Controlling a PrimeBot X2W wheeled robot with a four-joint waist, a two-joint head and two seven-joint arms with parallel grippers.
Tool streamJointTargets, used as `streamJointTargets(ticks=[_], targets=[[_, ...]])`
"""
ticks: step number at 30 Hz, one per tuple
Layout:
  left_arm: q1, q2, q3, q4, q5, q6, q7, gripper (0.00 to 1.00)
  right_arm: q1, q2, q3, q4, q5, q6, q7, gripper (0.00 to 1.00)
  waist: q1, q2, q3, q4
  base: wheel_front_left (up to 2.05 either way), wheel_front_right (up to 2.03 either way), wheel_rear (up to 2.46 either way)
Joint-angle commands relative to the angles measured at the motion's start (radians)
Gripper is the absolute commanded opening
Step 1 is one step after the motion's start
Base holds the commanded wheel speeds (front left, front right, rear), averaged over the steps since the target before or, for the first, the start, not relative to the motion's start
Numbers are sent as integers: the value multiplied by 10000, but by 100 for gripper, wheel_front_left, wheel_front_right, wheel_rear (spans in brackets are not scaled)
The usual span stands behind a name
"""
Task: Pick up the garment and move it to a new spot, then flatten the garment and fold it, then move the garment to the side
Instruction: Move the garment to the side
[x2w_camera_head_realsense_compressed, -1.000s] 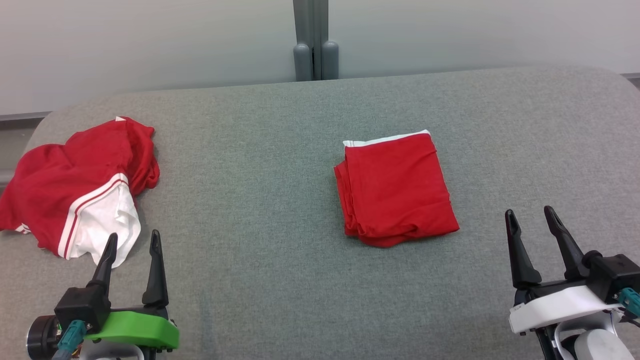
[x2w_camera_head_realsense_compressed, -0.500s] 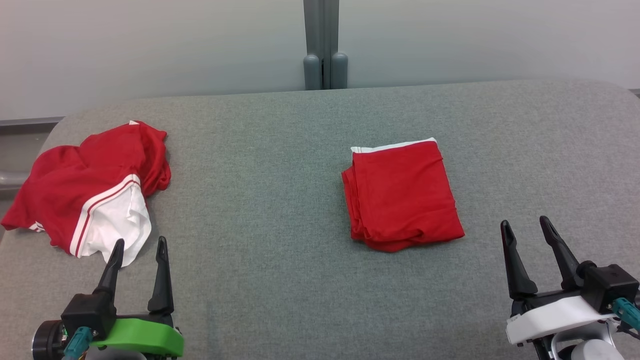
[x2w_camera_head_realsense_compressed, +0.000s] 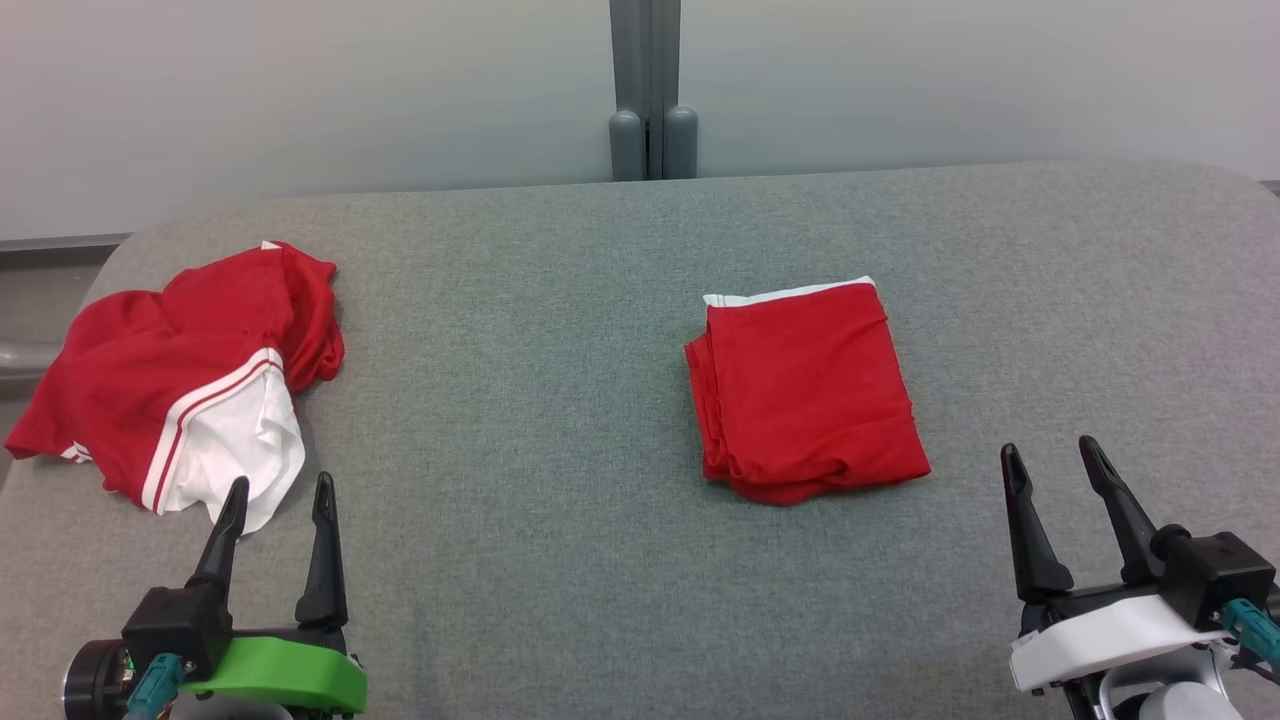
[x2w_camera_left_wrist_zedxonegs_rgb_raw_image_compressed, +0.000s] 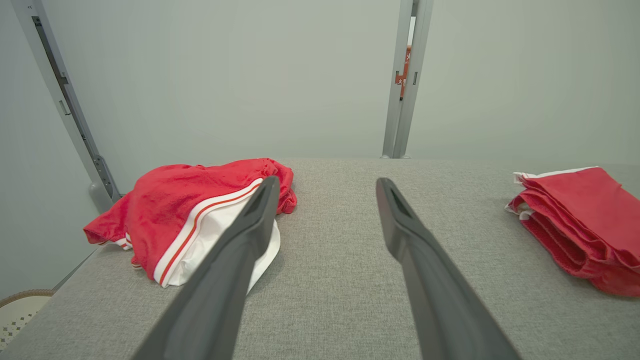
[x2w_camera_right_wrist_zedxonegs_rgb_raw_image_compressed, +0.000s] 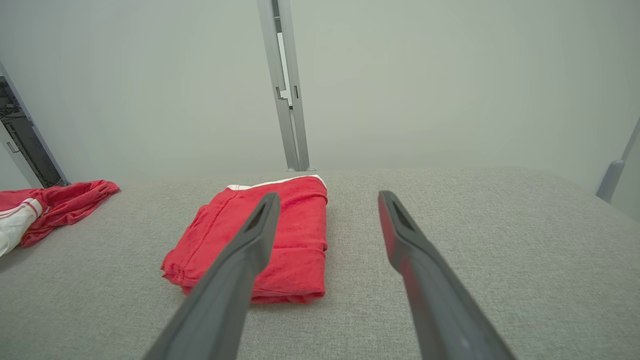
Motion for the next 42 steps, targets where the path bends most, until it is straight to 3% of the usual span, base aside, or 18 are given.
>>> streamJointTargets(ticks=[1, 16, 24, 32, 42], targets=[[143, 81, 38, -39, 77, -33, -4, 100, 135, 24, -30, 13, -34, 1, -32, 100, 0, 0, 2, 2, 0, 0, 0], [135, 94, 58, 19, 6, -33, -4, 100, 76, 76, -90, 160, -29, 1, -32, 100, 0, 0, 28, 46, 0, 0, 0], [27, 45, 82, -53, -8, -33, -4, 100, -809, -159, 285, 275, -261, 1, -32, 100, 0, 0, 270, 23, 0, 0, 0], [-513, -25, -167, -81, 5, -33, -4, 100, -2991, -698, 873, 1323, -457, 1, 472, 100, 0, 0, 948, 200, 0, 0, 0], [-1142, -96, -434, 44, -89, -34, -4, 100, -5098, -1048, 1158, 3947, -300, 1, 1241, 100, 0, 0, 1831, 674, 0, 0, 0]])
